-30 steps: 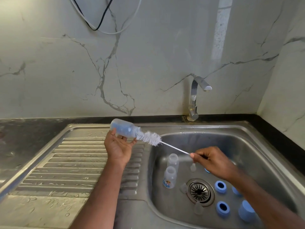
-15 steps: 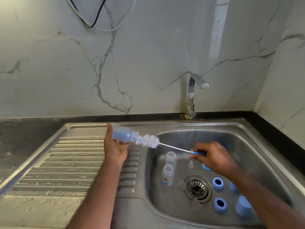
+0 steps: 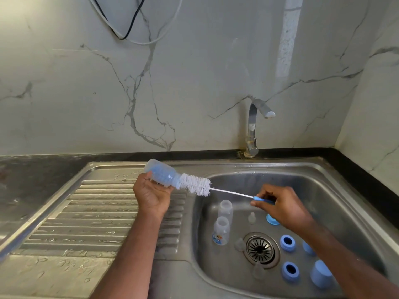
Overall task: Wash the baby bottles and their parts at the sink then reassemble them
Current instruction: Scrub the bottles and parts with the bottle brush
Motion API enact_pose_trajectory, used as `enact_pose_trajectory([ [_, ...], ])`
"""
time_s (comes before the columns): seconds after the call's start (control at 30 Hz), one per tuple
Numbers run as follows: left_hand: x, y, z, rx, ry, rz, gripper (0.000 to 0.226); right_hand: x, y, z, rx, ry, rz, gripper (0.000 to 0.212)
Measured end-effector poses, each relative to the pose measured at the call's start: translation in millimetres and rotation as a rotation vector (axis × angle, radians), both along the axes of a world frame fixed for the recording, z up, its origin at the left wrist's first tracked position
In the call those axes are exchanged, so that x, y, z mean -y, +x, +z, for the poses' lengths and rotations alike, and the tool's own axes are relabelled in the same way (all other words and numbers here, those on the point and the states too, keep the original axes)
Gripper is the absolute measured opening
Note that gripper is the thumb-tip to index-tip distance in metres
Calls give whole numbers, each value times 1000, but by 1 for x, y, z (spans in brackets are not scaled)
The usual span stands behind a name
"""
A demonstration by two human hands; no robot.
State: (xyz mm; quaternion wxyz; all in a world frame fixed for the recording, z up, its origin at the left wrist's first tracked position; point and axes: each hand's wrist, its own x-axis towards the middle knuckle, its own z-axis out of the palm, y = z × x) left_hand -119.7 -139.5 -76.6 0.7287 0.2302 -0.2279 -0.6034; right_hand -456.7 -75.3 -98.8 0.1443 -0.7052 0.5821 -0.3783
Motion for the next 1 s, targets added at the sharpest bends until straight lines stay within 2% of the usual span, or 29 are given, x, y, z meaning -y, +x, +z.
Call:
enact_pose_trajectory([
  [0.07, 1, -1, 3, 39, 51, 28, 88, 0, 2, 1, -262, -172, -94, 21],
  [0.13, 2, -2, 4, 60, 131, 35, 117, 0, 6, 3, -362, -259, -102, 23],
  [0.17, 3, -2, 3, 52, 151, 37, 124, 0, 7, 5, -305, -205, -30, 27],
  [0.23, 3, 0, 2, 10, 122, 26, 127, -3, 9, 9, 48, 126, 235, 36],
  [0.27, 2, 0, 3, -3, 95, 21, 126, -4, 10, 11, 227, 296, 330, 38],
  [0.3, 1, 0, 5, -3, 73, 15, 123, -5, 11, 10, 339, 382, 363, 36],
  [0.33, 2, -1, 5, 3, 64, 14, 120, -6, 11, 8, 341, 365, 349, 29],
  [0.4, 2, 0, 3, 5, 82, 14, 118, -3, 6, 3, 168, 176, 182, 14],
  [0.47, 3, 0, 1, 44, 94, 19, 110, -1, 3, 5, -109, -30, -70, 13],
  [0.53, 3, -1, -2, 107, 49, 2, 90, 0, 1, 11, -364, -315, -235, 15],
  [0.57, 4, 0, -3, 133, 26, -2, 74, 0, 2, 15, -434, -365, -249, 21],
  [0.6, 6, 1, -3, 155, 11, 7, 58, -1, 3, 18, -419, -299, -184, 31],
  [0.63, 6, 3, -4, 176, -8, 10, 48, -2, 3, 20, -273, -83, -40, 39],
  [0.7, 7, 6, -7, 165, -48, -4, 44, -5, 2, 19, 250, 448, 280, 49],
  [0.73, 7, 7, -7, 146, -64, -19, 41, -6, 2, 18, 405, 569, 347, 50],
  [0.8, 6, 7, -7, 111, -64, -43, 33, -8, 3, 13, 451, 500, 355, 37],
  [0.87, 5, 4, -3, 80, -26, -23, 45, -6, 4, 8, 215, 266, 242, 18],
  [0.93, 2, -2, 1, 93, 23, 11, 82, -2, 6, 9, -209, 83, -9, 18],
  [0.97, 2, -4, 1, 121, 46, 27, 92, -1, 7, 11, -388, -23, -134, 20],
  [1.0, 2, -5, 0, 136, 67, 55, 88, 1, 9, 9, -483, -158, -204, 24],
])
